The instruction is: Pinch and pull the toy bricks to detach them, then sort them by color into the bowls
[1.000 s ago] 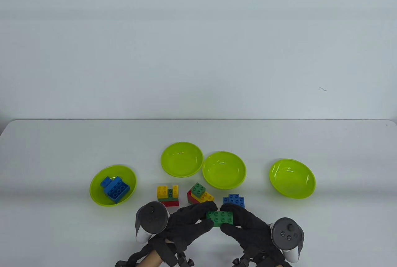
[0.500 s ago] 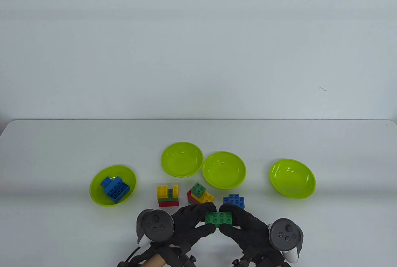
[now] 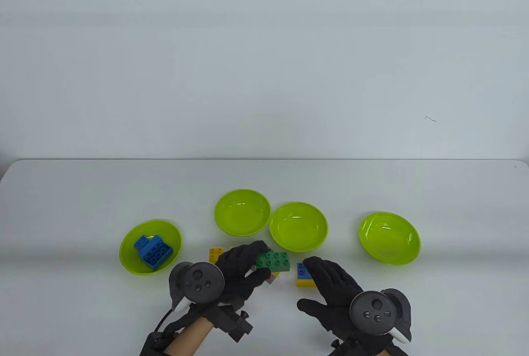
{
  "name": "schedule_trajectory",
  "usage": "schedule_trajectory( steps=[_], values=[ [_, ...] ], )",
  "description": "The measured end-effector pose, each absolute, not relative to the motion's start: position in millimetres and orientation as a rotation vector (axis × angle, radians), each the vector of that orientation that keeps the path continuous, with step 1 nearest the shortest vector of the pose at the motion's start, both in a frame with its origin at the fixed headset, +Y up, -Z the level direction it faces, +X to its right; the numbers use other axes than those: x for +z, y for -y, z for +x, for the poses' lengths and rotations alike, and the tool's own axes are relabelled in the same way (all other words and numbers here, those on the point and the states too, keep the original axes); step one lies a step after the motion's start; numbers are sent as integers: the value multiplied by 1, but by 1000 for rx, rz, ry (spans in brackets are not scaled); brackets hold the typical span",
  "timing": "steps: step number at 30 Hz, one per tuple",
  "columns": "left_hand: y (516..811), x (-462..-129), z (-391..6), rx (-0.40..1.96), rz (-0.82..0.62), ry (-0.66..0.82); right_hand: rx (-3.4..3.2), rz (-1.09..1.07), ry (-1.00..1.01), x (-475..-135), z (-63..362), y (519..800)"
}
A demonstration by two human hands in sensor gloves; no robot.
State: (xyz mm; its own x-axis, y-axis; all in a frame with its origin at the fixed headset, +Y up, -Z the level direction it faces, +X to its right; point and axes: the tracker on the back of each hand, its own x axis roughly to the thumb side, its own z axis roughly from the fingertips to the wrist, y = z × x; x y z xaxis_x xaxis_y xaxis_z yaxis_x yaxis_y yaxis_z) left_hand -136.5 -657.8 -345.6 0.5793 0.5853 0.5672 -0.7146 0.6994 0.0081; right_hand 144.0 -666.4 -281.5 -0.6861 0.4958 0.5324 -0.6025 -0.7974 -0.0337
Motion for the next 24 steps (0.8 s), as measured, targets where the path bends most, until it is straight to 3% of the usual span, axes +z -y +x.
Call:
schedule_trajectory(
  steps=[6,12,24],
  values=[
    [658,-397,-161,611,218,373,2576,699,204,-284,148,667],
    [671,-441,-172,465,55,197,2584,671,207,-286,153,667],
    [687,-478,-159,358,-102,90,2564,620,230,-289,166,666]
  ],
)
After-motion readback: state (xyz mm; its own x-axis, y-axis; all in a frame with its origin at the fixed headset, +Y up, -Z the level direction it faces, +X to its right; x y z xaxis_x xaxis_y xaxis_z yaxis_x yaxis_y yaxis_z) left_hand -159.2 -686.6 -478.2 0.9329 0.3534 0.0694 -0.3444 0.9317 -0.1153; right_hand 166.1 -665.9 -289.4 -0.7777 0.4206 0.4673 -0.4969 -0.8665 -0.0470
